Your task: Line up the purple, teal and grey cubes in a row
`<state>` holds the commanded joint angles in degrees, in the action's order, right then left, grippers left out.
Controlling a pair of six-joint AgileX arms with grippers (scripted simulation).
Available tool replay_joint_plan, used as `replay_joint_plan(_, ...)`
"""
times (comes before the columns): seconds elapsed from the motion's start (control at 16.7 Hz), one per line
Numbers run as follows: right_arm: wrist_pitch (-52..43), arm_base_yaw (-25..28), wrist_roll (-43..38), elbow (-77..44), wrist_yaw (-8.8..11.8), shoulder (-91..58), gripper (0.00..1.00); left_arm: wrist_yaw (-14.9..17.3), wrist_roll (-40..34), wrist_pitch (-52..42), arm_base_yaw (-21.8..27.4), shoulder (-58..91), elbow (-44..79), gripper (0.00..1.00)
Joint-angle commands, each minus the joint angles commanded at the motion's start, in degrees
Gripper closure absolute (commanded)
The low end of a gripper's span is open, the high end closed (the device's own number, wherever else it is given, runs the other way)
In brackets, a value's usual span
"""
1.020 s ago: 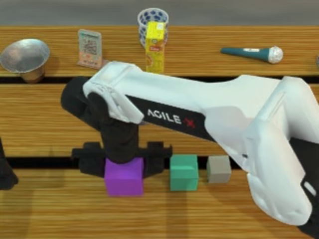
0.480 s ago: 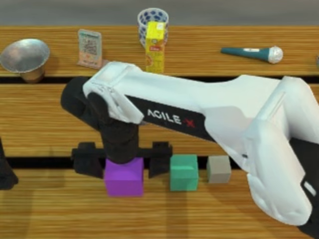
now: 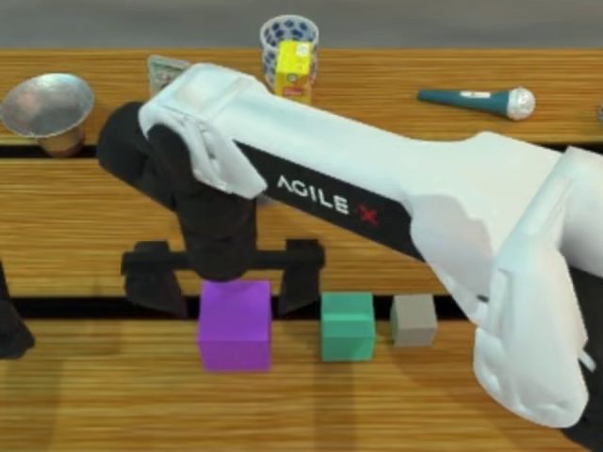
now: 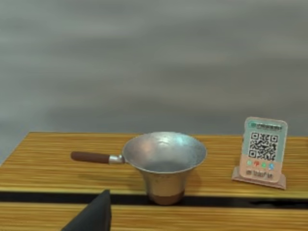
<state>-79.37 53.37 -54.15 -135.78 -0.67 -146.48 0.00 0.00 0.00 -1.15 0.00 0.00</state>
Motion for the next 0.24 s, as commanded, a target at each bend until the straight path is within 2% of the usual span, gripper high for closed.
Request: replay_joint_plan(0.24, -4.1, 0.1, 0.1, -4.1, 0.0, 0.3, 0.00, 0.0, 0.0, 0.0, 0.0, 0.0, 0.0, 0.00)
